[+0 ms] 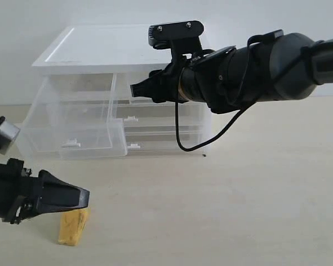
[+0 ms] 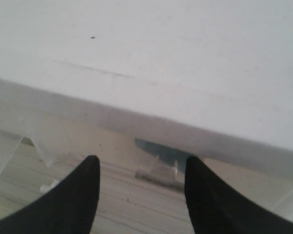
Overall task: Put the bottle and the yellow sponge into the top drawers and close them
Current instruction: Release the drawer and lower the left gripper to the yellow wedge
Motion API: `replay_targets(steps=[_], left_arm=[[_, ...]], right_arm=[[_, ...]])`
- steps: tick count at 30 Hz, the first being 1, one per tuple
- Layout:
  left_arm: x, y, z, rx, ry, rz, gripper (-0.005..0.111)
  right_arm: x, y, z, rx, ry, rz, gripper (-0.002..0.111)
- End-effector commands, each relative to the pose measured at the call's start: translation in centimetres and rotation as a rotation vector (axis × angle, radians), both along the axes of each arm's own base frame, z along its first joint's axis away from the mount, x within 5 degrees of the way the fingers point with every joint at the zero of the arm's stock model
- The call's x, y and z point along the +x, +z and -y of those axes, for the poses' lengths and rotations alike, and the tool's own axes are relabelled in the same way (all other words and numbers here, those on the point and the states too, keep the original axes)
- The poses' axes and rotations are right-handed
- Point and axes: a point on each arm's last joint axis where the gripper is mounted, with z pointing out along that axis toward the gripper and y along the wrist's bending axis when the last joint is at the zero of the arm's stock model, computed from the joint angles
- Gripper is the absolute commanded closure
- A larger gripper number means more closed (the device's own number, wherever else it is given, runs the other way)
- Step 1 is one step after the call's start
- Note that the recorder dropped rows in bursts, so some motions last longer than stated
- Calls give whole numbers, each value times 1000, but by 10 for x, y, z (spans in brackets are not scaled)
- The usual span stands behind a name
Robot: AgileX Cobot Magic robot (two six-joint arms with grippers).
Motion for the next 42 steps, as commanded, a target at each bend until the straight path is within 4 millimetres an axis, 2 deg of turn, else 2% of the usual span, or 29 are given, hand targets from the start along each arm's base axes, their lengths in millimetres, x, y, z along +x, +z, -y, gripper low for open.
replay_targets(steps=[1, 4, 10, 19, 25, 30, 42], left_arm=[[-5, -18, -10, 171, 87, -62, 55], [-7, -27, -16, 242, 152, -81, 55], [-9, -28, -17, 249, 153, -82, 56], [-5, -29, -20, 282, 177, -37, 69], [-7, -23, -9, 190, 113, -5, 55], [-6, -33, -5, 309, 110, 10, 45], [1, -39, -14, 396, 219, 3, 43]], right_arm=[[8, -3, -4, -42, 54, 27, 60], [9, -3, -4, -45, 53, 28, 60], [9, -2, -3, -46, 48, 30, 60], [9, -2, -3, -46, 48, 30, 60], [9, -2, -4, -44, 49, 29, 60], [8, -3, -5, -40, 60, 24, 60], [8, -3, -6, -37, 71, 19, 60]])
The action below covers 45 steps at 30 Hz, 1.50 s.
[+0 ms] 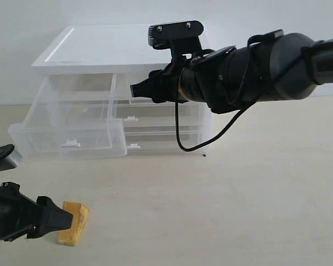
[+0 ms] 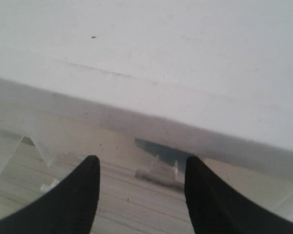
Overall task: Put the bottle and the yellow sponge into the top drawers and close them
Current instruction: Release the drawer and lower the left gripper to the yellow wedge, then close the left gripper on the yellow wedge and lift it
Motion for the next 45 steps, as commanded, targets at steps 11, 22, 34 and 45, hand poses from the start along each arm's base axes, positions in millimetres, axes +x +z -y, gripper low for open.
replay_targets(steps=[11, 22, 34, 45], left_arm=[[3, 0, 0, -9, 39, 25, 43], [11, 2, -2, 25, 51, 40, 43], [20, -16, 30, 105, -27, 9, 43], [26, -14, 28, 132, 60, 14, 43]], right_arm=[[8, -3, -6, -32, 69, 17, 60], [8, -3, -6, -32, 69, 17, 60], [7, -3, -7, -28, 80, 12, 60], [6, -4, -7, -26, 89, 8, 60]])
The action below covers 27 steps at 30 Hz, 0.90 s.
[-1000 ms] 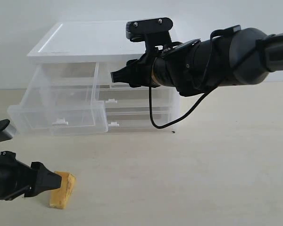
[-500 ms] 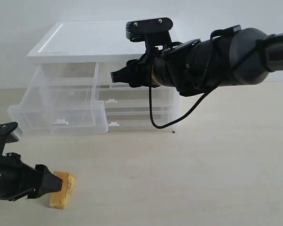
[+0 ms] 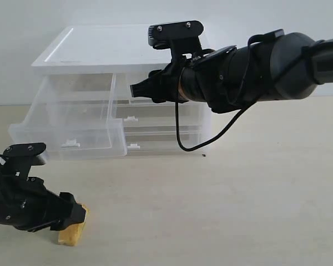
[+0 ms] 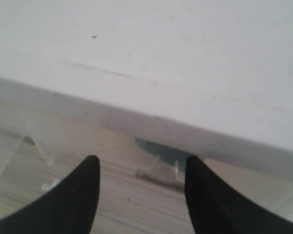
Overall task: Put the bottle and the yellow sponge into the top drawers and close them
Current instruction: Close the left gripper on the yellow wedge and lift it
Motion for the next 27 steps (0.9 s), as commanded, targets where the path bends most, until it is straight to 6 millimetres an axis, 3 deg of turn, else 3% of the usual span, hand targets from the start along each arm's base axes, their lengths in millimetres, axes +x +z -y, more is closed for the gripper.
replay_targets(steps=[1, 13, 17, 21, 27], left_arm=[[4, 2, 2, -21, 46, 1, 43], [13, -23, 21, 4, -12, -67, 47], [14, -24, 20, 26, -16, -60, 67], [8, -26, 20, 37, -69, -70, 101], [-2, -29, 15, 57, -74, -91, 103]], right_arm=[[7, -4, -6, -29, 82, 10, 60], [7, -4, -6, -29, 82, 10, 60], [6, -4, -7, -30, 85, 10, 60], [7, -4, -6, -33, 82, 12, 60], [7, -4, -6, -33, 80, 13, 60]])
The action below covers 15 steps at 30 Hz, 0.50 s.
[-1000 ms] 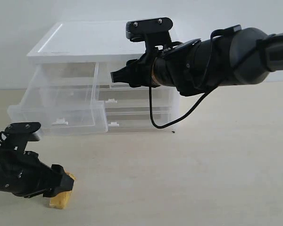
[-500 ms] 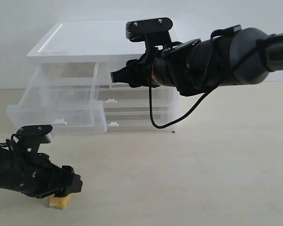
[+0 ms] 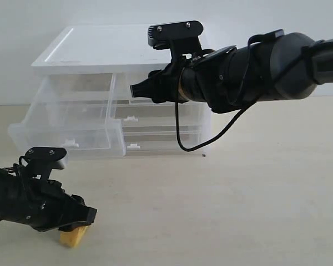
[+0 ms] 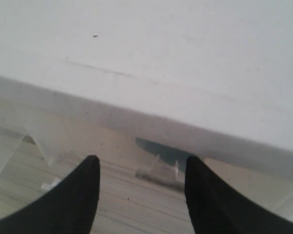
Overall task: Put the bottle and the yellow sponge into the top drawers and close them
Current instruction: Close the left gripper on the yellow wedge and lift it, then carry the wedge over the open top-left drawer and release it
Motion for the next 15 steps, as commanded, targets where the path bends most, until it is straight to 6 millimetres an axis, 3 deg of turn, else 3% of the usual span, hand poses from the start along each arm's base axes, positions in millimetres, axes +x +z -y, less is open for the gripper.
replay_targets(steps=[1, 8, 12, 13, 15], left_arm=[[-14, -7, -3, 26, -22, -36, 103], [-32, 21, -6, -17, -35, 41, 103], [-49, 67, -3, -147, -78, 182, 103], [-51, 90, -3, -184, -84, 269, 103], [-52, 115, -3, -224, -65, 352, 103]], right_arm=[[7, -4, -6, -31, 78, 11, 60], [7, -4, -6, -32, 74, 13, 60], [7, -4, -5, -36, 69, 17, 60], [7, -4, -5, -38, 70, 17, 60], [7, -4, -5, -39, 71, 18, 60]])
